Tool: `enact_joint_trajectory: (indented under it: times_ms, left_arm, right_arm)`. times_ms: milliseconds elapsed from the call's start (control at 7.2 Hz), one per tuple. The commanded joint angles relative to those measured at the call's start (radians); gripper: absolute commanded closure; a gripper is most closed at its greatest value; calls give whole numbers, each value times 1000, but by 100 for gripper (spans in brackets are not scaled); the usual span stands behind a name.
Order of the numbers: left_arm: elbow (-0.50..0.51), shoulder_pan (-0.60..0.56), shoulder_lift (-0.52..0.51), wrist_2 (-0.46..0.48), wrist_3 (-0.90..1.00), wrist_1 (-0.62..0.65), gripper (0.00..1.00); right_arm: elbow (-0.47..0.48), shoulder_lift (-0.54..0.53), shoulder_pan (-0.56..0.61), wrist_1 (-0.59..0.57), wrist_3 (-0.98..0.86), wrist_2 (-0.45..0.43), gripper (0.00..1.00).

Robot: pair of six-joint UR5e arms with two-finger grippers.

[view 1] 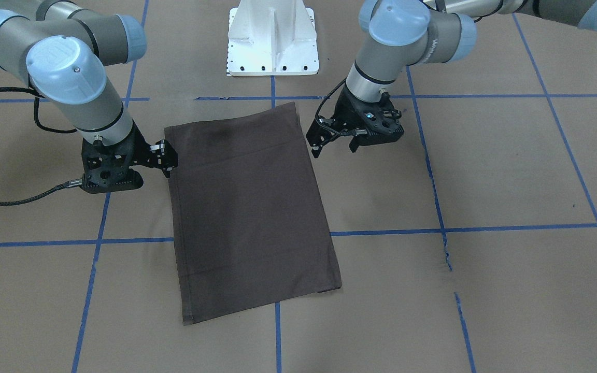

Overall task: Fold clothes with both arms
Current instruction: 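Move both grippers to the shirt corners nearest the robot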

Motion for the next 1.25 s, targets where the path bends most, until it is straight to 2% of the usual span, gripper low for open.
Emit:
enact_joint_trajectory:
  times_ms: [0, 417, 556, 694, 833, 972, 1111]
  left_arm:
    - [13, 234, 3, 140, -255, 3, 2]
    - [64, 302, -8, 197, -345, 3, 6]
    - [68, 306, -9, 198, -351, 3, 10]
    - [70, 305, -11, 208, -351, 3, 19]
    - [68, 305, -12, 209, -351, 3, 34]
    - [68, 305, -18, 209, -351, 4, 61]
    - [65, 305, -20, 209, -345, 3, 94]
  right_arm:
    - [32, 2, -2, 1, 63, 43, 0]
    - [31, 2, -2, 1, 64, 41, 0]
    - [31, 2, -2, 1, 64, 41, 0]
    - [31, 2, -2, 3, 63, 41, 0]
    - [31, 2, -2, 3, 63, 41, 0]
    - [31, 2, -2, 1, 63, 41, 0]
    - [31, 2, -1, 3, 58, 41, 0]
